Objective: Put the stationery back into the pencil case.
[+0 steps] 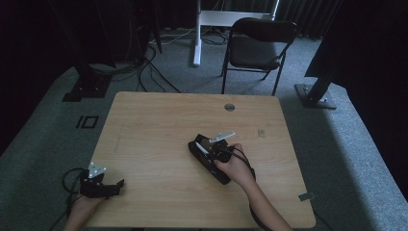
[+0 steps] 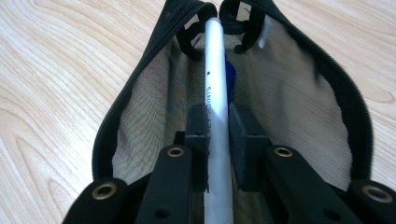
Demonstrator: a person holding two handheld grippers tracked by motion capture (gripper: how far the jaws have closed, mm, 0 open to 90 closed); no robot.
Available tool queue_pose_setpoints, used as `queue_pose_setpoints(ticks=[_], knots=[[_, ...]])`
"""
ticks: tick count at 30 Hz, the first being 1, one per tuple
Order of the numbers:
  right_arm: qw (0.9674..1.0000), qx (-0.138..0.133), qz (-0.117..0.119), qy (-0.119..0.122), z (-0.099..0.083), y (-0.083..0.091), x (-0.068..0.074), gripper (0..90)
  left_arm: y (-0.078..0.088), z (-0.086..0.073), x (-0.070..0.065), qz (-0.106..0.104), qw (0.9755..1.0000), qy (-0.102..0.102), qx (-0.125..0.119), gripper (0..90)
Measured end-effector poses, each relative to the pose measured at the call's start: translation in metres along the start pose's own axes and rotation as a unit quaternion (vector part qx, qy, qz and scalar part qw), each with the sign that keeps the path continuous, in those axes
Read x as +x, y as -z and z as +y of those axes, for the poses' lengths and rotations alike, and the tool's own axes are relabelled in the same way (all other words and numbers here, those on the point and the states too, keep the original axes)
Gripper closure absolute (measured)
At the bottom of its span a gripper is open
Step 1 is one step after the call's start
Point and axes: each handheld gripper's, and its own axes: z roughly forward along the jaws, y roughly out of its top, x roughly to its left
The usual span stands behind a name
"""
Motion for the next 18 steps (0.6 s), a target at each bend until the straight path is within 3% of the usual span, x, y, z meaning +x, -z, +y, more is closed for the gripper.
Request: queue_pose_setpoints(ticks=[7, 18], knots=[[0.9998, 0.021, -0.001, 0.004, 0.0014, -0.0077, 0.0024, 78.3, 0.0000, 0.0000, 0.0000, 0.000, 1.0000, 0.000, 0.000, 0.1], [0.9999, 0.009, 0.011, -0.008, 0.0004, -0.0046, 0.0008, 75.7, 0.0000, 0.0000, 0.0000, 0.000, 1.0000, 0.000, 0.000, 0.1]])
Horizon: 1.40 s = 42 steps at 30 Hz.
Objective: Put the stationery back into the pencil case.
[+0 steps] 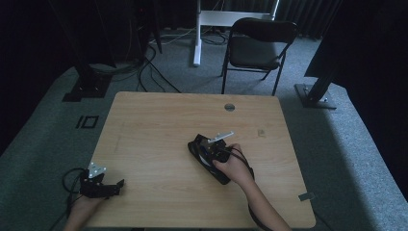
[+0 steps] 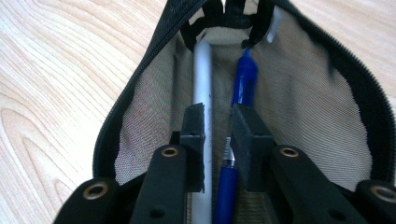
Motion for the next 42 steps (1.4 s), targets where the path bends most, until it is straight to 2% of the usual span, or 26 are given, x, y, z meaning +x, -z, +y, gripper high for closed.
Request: queue_pose_setpoints(ticks=[2, 11, 20, 29, 42], knots=[[1.0000, -0.006, -0.003, 0.002, 0.000, 0.003, 0.000, 75.9, 0.000, 0.000, 0.000, 0.000, 1.0000, 0.000, 0.000, 0.1], [0.9987, -0.049, 0.009, -0.008, 0.005, 0.030, -0.005, 75.3, 0.000, 0.000, 0.000, 0.000, 1.0000, 0.000, 0.000, 0.1], [0.9954, -0.093, 0.005, -0.022, 0.011, 0.050, -0.014, 74.6, 0.000, 0.000, 0.000, 0.000, 1.0000, 0.000, 0.000, 0.1], [0.9923, -0.118, -0.007, -0.036, 0.014, 0.059, -0.023, 73.1, 0.000, 0.000, 0.000, 0.000, 1.0000, 0.000, 0.000, 0.1], [0.9866, -0.142, -0.048, -0.064, 0.010, 0.066, -0.048, 71.0, 0.000, 0.000, 0.000, 0.000, 1.0000, 0.000, 0.000, 0.1]])
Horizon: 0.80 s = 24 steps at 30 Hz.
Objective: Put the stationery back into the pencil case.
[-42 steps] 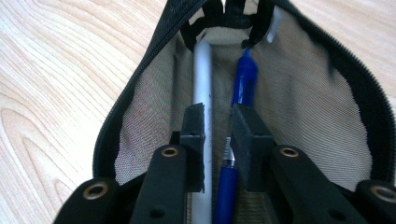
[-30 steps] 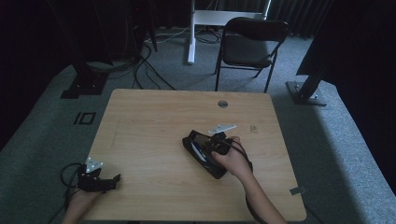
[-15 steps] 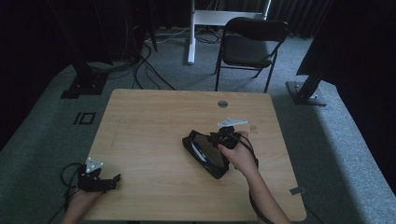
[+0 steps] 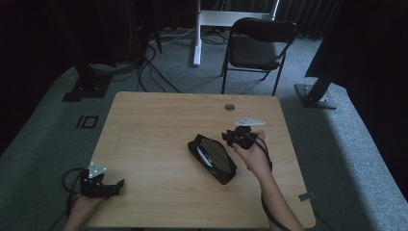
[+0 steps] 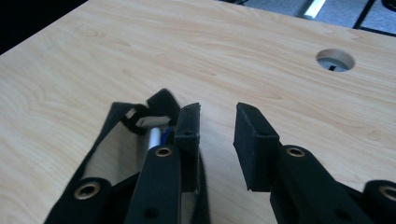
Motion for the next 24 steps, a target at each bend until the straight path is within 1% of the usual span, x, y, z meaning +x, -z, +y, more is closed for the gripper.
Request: queue_pose_setpoints(ticks=[5, 11, 17, 24], knots=[[0.9998, -0.005, -0.018, -0.010, -0.003, -0.001, -0.013, 70.1, 0.000, 0.000, 0.000, 0.000, 1.0000, 0.000, 0.000, 0.1], [0.9987, -0.012, -0.042, -0.025, -0.009, -0.003, -0.029, 68.7, 0.000, 0.000, 0.000, 0.000, 1.0000, 0.000, 0.000, 0.1], [0.9966, -0.017, -0.070, -0.038, -0.016, -0.006, -0.046, 66.7, 0.000, 0.000, 0.000, 0.000, 1.0000, 0.000, 0.000, 0.1], [0.9940, -0.014, -0.093, -0.055, -0.027, -0.009, -0.064, 64.2, 0.000, 0.000, 0.000, 0.000, 1.0000, 0.000, 0.000, 0.1]])
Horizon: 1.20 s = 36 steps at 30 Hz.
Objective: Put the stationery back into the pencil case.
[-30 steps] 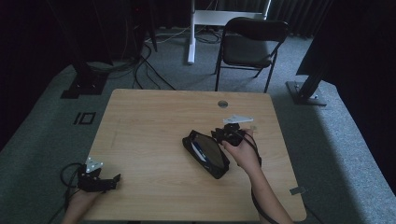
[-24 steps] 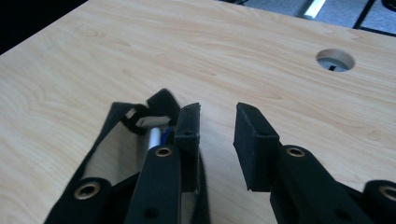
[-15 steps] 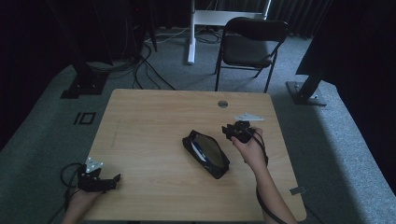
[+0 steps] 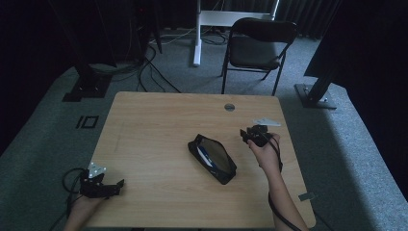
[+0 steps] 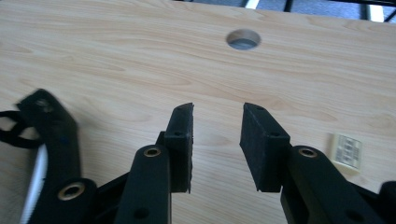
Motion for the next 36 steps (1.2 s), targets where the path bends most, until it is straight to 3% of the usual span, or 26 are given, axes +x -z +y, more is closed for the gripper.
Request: queue_pose_setpoints(ticks=[4, 14, 23, 36], knots=[[0.9999, 0.004, -0.016, -0.001, -0.005, -0.002, -0.010, 61.4, 0.000, 0.000, 0.000, 0.000, 1.0000, 0.000, 0.000, 0.1], [0.9990, -0.015, -0.038, -0.018, -0.017, -0.007, -0.031, 43.5, 0.000, 0.000, 0.000, 0.000, 1.0000, 0.000, 0.000, 0.1], [0.9973, -0.013, -0.059, -0.041, -0.024, -0.009, -0.048, 37.6, 0.000, 0.000, 0.000, 0.000, 1.0000, 0.000, 0.000, 0.1], [0.9934, 0.001, -0.089, -0.072, -0.038, -0.011, -0.075, 36.3, 0.000, 0.000, 0.000, 0.000, 1.0000, 0.000, 0.000, 0.1]])
